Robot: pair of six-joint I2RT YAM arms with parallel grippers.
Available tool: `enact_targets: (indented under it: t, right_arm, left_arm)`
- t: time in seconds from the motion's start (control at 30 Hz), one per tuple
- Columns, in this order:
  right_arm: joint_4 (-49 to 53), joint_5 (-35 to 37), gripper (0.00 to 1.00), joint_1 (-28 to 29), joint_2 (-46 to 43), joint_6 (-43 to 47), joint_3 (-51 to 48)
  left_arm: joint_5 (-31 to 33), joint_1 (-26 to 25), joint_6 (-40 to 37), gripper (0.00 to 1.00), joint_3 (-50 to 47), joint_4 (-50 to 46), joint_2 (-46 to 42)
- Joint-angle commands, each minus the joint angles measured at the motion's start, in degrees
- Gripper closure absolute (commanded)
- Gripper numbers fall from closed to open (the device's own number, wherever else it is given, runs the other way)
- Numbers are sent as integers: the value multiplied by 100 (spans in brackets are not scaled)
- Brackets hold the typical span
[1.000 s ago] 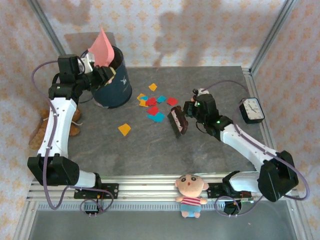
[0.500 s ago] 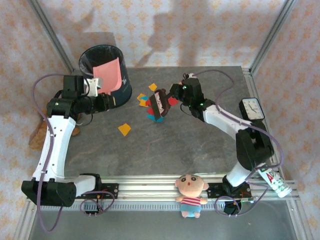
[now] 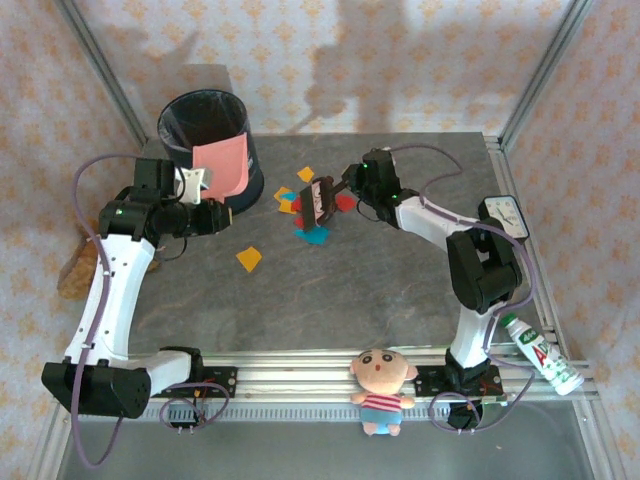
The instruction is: Sweep away the paper scraps from the table
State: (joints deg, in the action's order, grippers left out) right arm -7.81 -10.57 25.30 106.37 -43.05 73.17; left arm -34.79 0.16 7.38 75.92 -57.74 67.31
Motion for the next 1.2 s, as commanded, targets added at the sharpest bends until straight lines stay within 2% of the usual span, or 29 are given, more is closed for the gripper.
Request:
enact_targets:
  t: [0.0, 0.6, 0.97, 1.07, 1.17]
  right_arm:
    - [-17, 79, 100, -131, -46, -265, -80]
    - [1281, 1263, 100, -183, -1458, 1025, -1398]
    - [2095, 2175, 100, -181, -2468, 1757, -1744]
    - [2031, 2097, 100, -181, -2604, 1898, -1714]
    - [1763, 1646, 100, -179, -2764, 1982, -1658]
  left_arm:
    - [121, -84, -140, 100, -90, -92, -152]
    - [128, -514, -241, 100, -200, 13, 9]
    - [415, -1167, -578, 100, -204, -179, 183]
    - [589, -1448, -676, 100, -231, -216, 268]
    - [641, -1715, -833, 100, -274, -257, 361]
